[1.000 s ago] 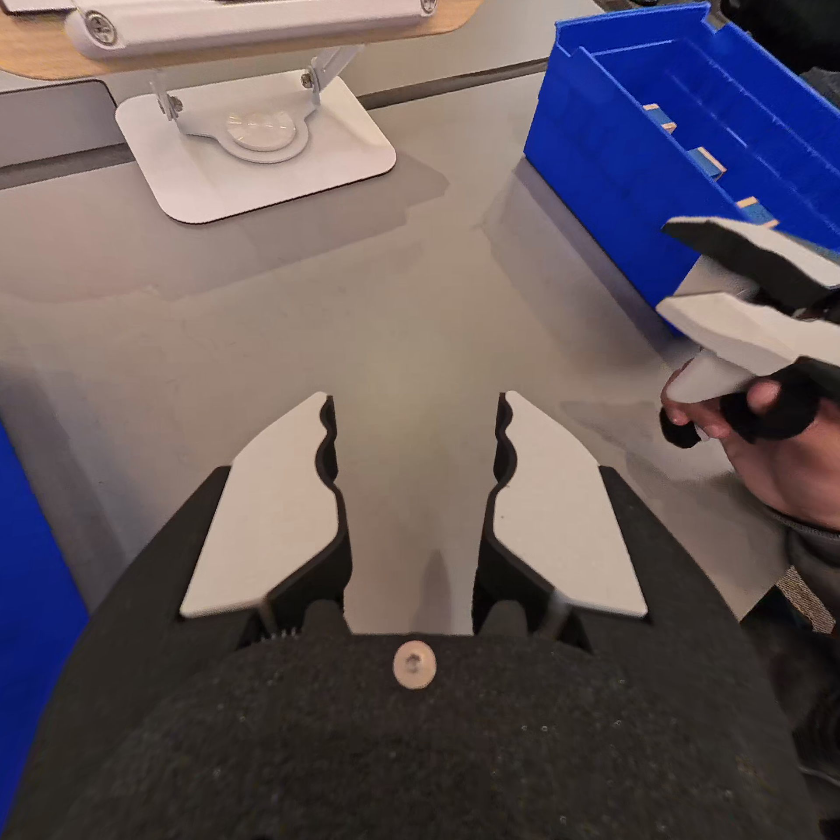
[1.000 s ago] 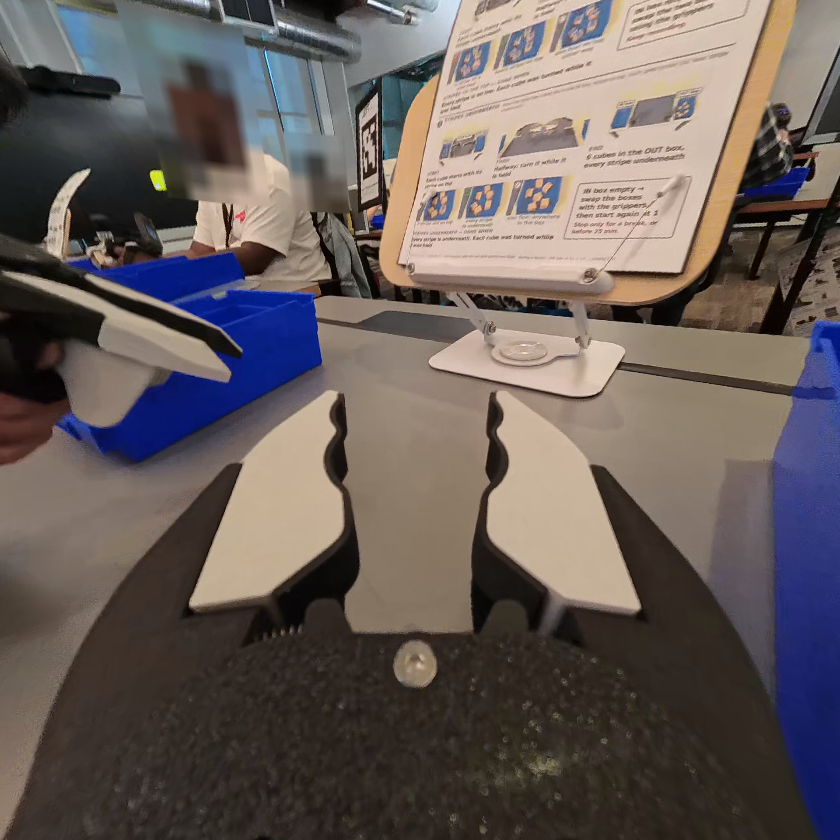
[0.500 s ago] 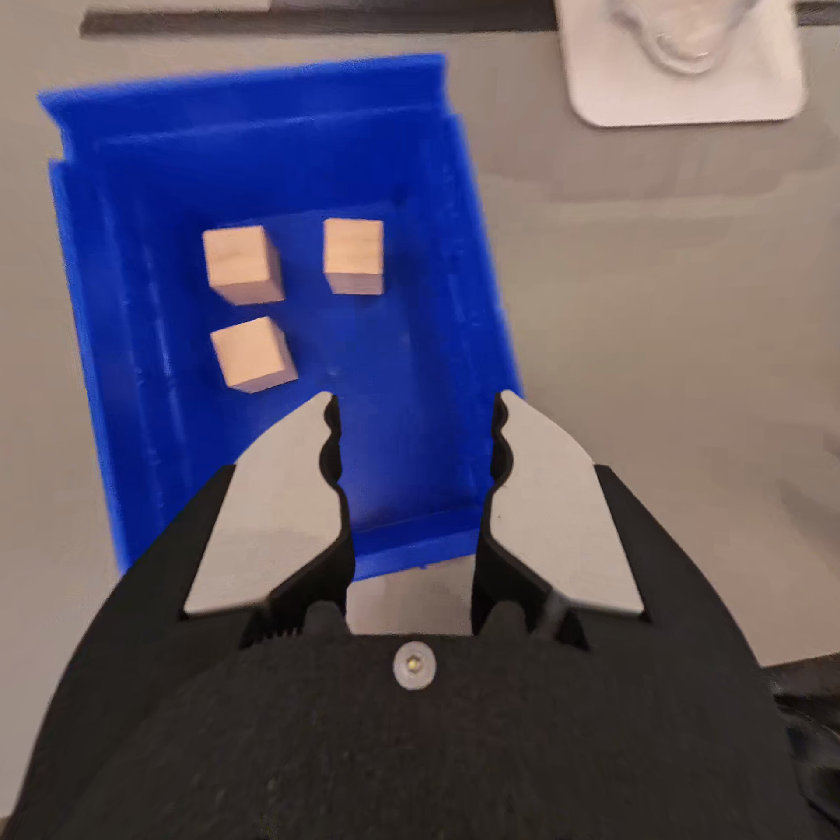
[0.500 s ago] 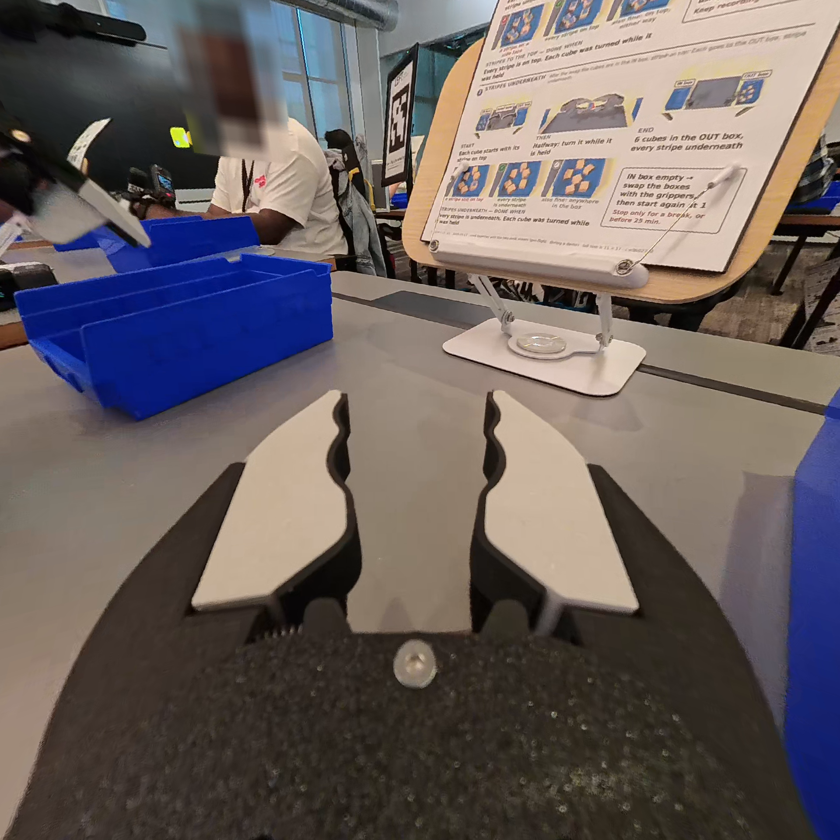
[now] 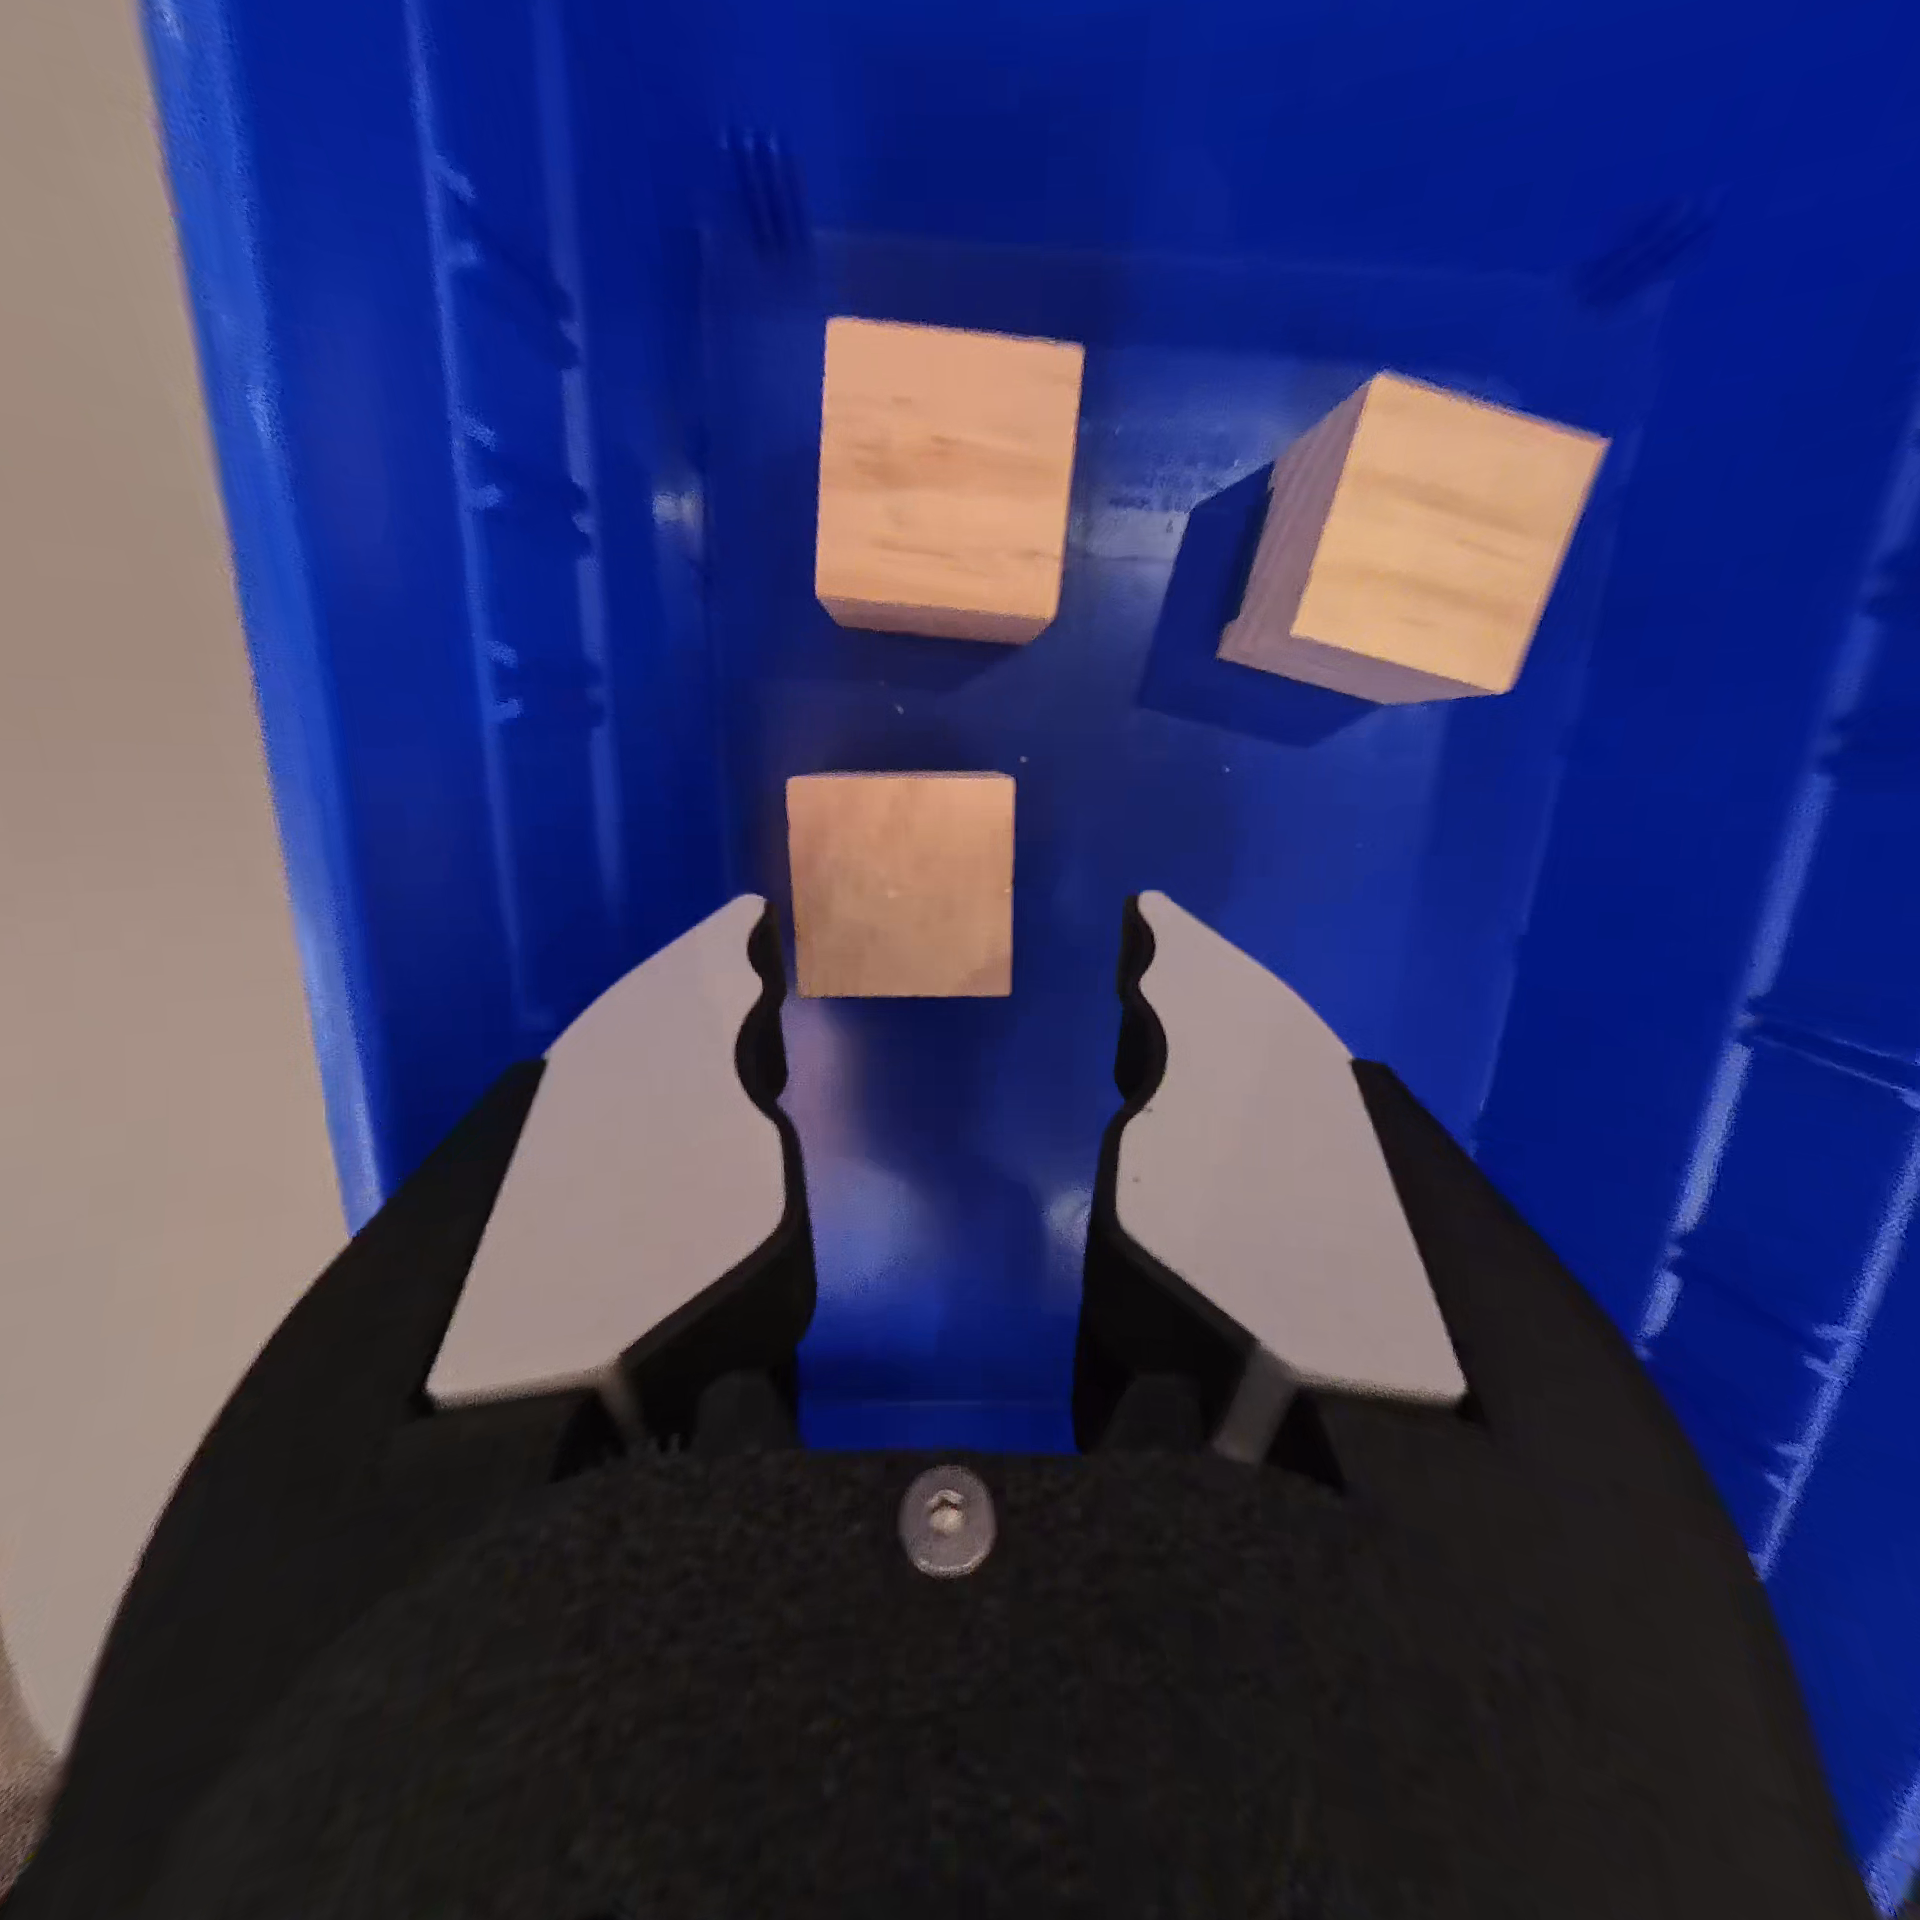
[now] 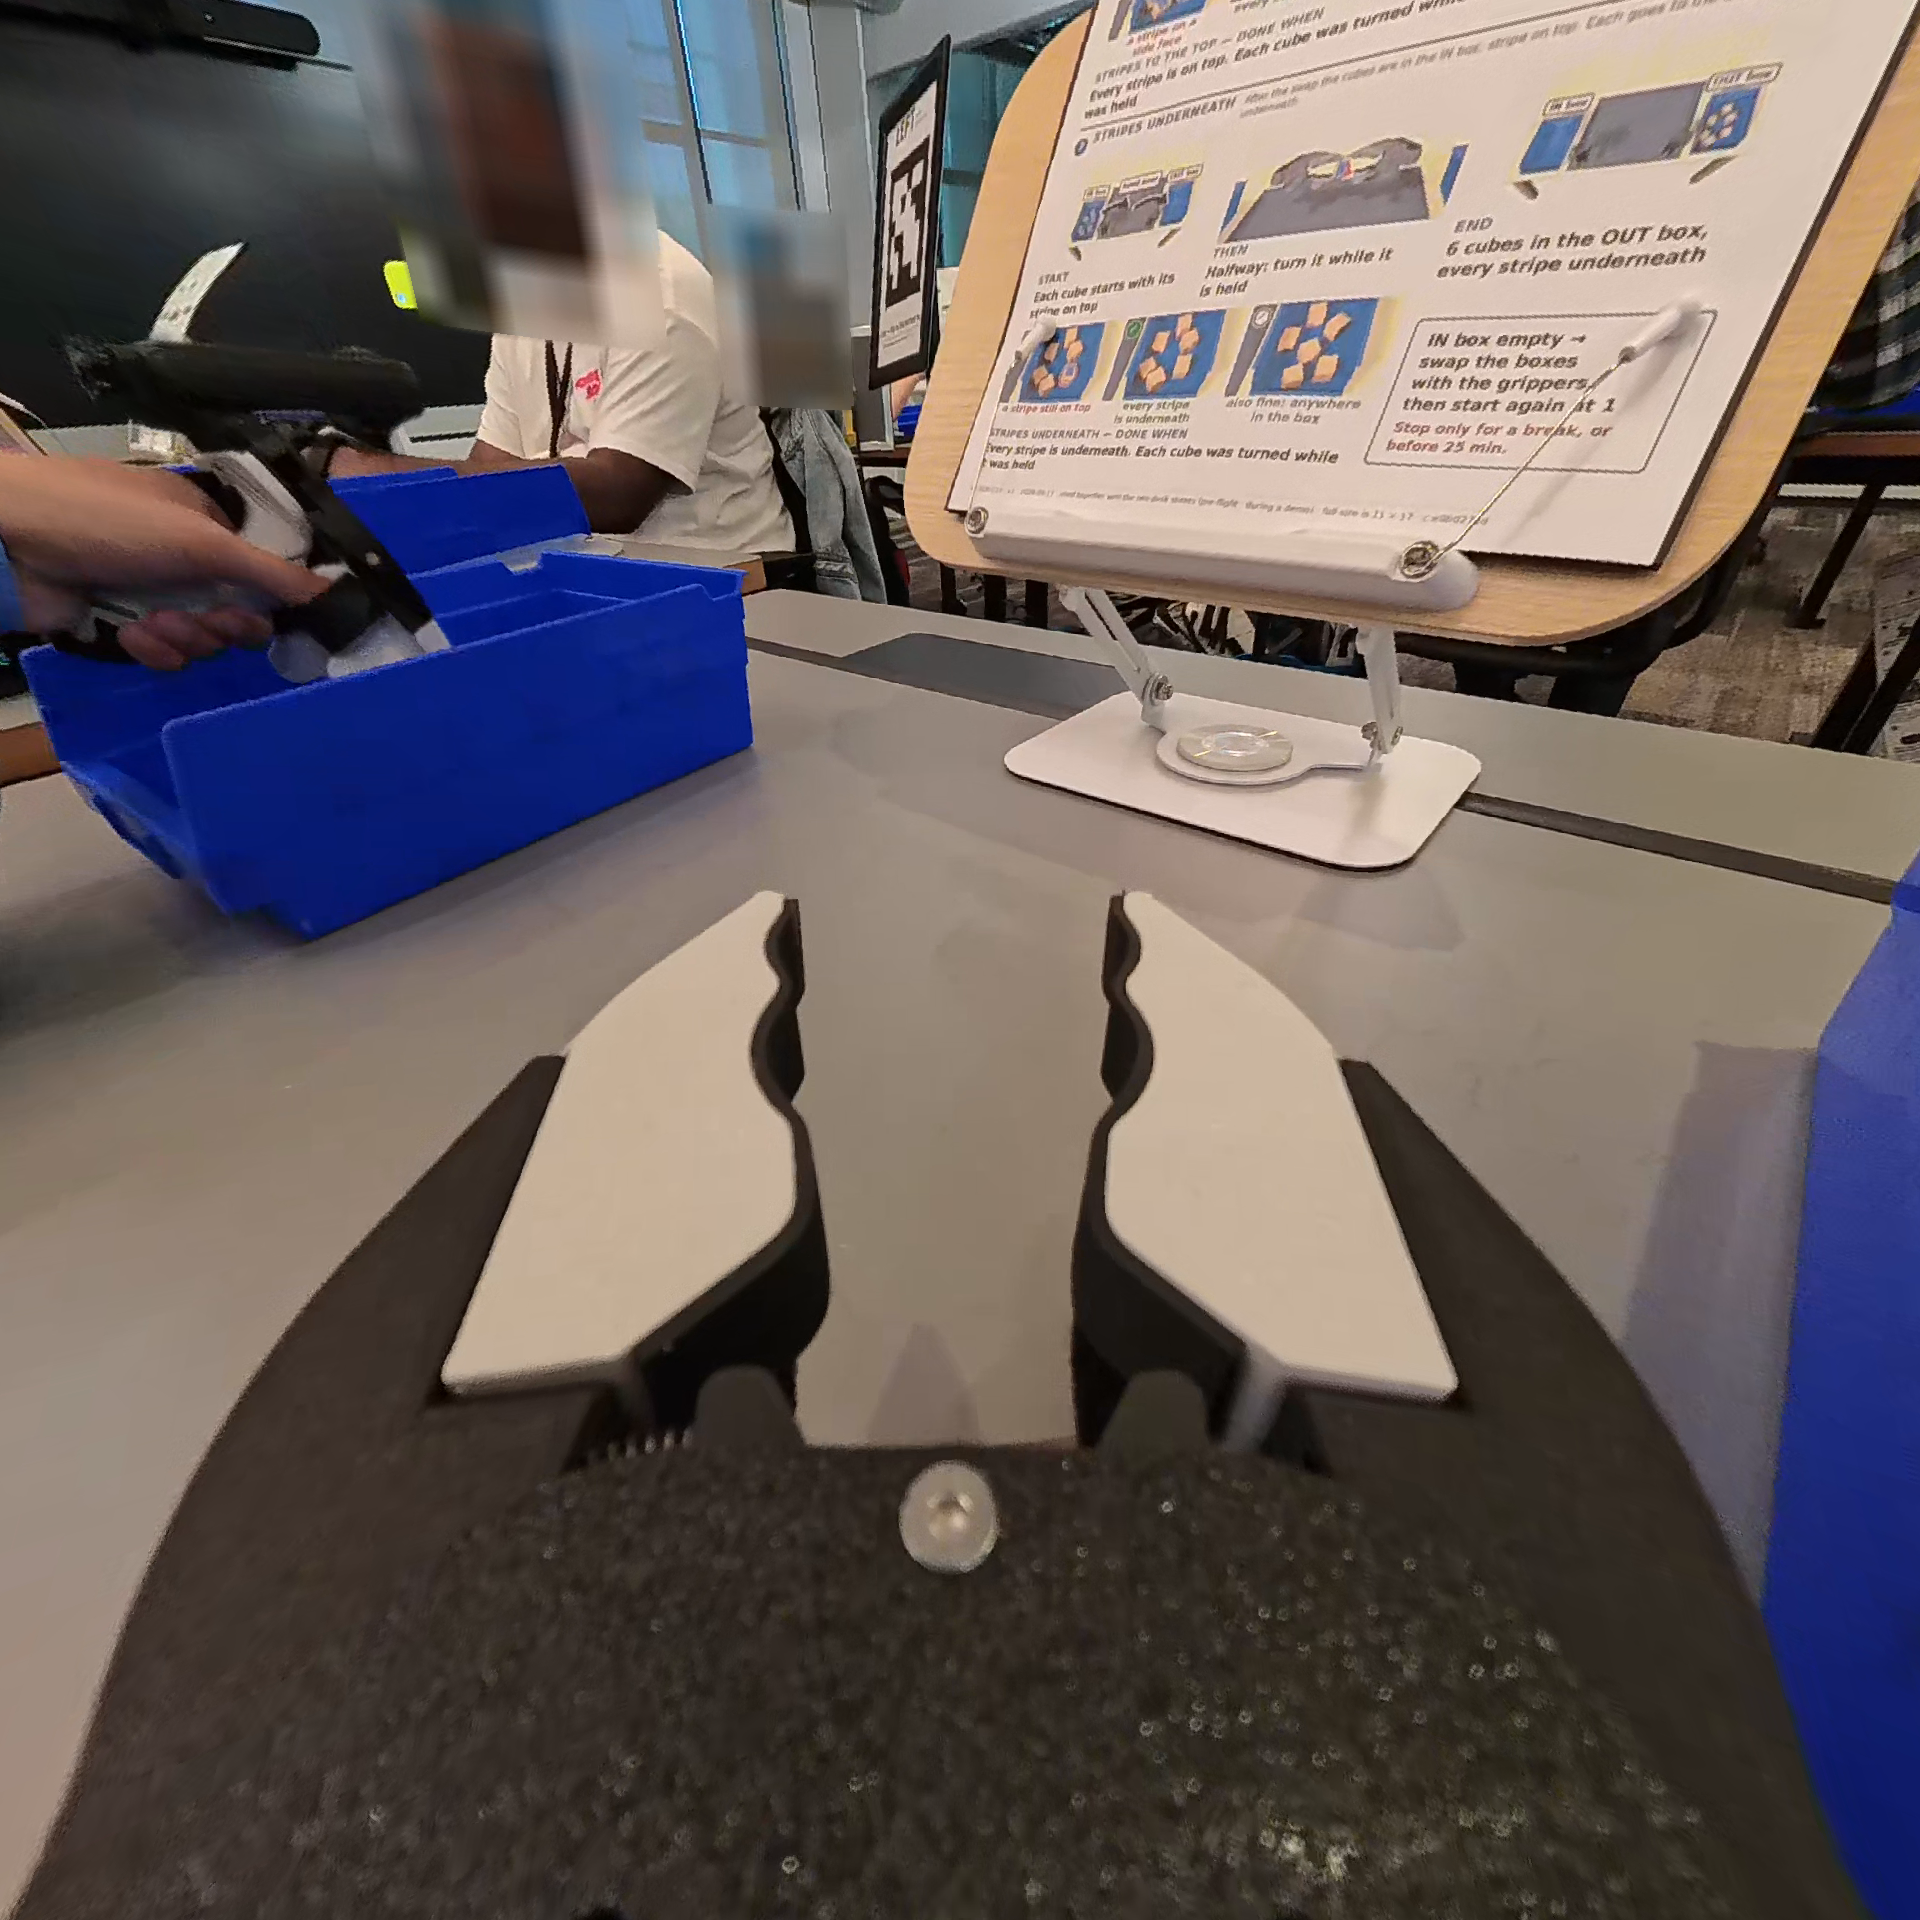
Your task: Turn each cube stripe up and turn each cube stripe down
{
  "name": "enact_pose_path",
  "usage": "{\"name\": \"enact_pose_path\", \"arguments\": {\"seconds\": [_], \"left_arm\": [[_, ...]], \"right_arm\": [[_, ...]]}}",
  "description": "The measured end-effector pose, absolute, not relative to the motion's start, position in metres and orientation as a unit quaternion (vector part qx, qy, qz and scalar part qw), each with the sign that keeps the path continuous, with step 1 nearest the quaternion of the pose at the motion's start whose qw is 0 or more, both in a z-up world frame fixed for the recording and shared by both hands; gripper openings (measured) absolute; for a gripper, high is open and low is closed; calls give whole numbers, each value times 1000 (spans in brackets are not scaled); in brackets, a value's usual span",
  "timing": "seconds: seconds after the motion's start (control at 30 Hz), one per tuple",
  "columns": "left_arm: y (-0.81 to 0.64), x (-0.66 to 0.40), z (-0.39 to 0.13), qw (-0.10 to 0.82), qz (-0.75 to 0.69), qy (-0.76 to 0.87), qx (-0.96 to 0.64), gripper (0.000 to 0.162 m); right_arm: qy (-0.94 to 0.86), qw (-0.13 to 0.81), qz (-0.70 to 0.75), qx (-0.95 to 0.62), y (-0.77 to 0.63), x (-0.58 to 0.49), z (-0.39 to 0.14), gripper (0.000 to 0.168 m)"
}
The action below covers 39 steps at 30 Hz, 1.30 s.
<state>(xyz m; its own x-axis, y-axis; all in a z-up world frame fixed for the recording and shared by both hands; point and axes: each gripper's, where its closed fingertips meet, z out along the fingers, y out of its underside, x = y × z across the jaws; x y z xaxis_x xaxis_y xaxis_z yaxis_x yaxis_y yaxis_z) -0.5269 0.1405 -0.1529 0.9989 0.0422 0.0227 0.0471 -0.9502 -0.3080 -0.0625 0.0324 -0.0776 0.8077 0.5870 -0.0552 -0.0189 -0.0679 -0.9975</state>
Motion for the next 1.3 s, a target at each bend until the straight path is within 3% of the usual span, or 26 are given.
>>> {"name": "enact_pose_path", "arguments": {"seconds": [0.3,0.37,0.43,0.73,0.93,1.13,1.3], "left_arm": [[145,-528,-174,138,3,-18,-990,62],[148,-529,-179,139,-2,-18,-990,44],[152,-524,-173,157,-24,-12,-987,45],[109,-441,-36,342,-154,55,-925,44],[73,-369,-15,361,-124,124,-916,44],[53,-238,-51,304,-295,212,-881,44],[22,-163,-33,244,-528,201,-788,44]], "right_arm": [[-212,640,236,-700,33,-66,-84,54],[-214,640,235,-700,32,-67,-84,54],[-214,641,234,-699,32,-66,-83,53],[-206,641,244,-698,34,-63,-82,52],[-210,644,238,-696,33,-64,-81,50],[-220,645,239,-692,30,-68,-79,49],[-286,651,254,-656,13,-86,-70,49]]}}
